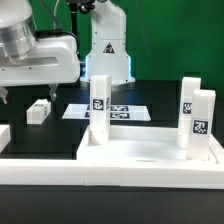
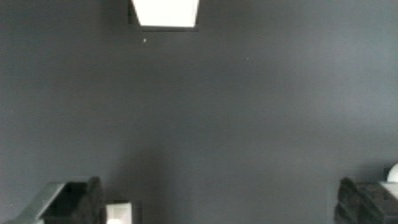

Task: Assemble desk

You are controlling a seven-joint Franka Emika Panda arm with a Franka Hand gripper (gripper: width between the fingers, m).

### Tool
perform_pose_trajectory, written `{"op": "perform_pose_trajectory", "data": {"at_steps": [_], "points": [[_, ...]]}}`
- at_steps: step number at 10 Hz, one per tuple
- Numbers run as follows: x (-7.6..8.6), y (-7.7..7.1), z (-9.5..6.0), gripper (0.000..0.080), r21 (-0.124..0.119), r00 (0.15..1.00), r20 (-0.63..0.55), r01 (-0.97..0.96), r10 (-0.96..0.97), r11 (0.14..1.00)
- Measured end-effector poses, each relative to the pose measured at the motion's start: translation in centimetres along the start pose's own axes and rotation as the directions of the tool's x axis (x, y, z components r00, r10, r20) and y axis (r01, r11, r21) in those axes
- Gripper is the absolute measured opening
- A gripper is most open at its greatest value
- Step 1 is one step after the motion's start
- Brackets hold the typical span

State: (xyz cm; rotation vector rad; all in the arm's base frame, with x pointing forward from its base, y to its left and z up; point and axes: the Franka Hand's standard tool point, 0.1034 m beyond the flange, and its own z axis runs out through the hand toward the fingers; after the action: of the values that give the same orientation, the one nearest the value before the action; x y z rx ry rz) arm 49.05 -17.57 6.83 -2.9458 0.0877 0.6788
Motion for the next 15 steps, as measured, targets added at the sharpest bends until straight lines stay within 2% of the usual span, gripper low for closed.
{"op": "perform_pose_trajectory", "data": {"at_steps": [2, 4, 5, 6, 9, 10, 11, 13, 15], "points": [[-0.7, 0.1, 0.7, 0.0649, 0.008, 0.992, 0.128, 0.002, -0.003, 1.000], [-3.1, 2.6, 3.9, 0.0649, -0.017, 0.951, 0.308, -0.027, 0.030, 1.000], [-4.0, 3.0, 4.9, 0.0649, -0.041, 0.925, 0.375, -0.047, 0.059, 0.998], [-3.5, 2.9, 4.7, 0.0649, -0.043, 0.927, 0.372, -0.041, 0.054, 0.998], [-3.5, 3.0, 4.7, 0.0649, -0.044, 0.927, 0.370, -0.042, 0.055, 0.998], [-4.2, 3.0, 5.6, 0.0649, -0.025, 0.911, 0.406, -0.068, 0.072, 0.997], [-5.2, 3.3, 7.3, 0.0649, -0.012, 0.887, 0.454, -0.086, 0.082, 0.996], [-6.2, 2.9, 9.3, 0.0649, -0.012, 0.872, 0.483, -0.084, 0.079, 0.996], [-6.4, 2.8, 9.7, 0.0649, -0.017, 0.872, 0.484, -0.078, 0.077, 0.997]]}}
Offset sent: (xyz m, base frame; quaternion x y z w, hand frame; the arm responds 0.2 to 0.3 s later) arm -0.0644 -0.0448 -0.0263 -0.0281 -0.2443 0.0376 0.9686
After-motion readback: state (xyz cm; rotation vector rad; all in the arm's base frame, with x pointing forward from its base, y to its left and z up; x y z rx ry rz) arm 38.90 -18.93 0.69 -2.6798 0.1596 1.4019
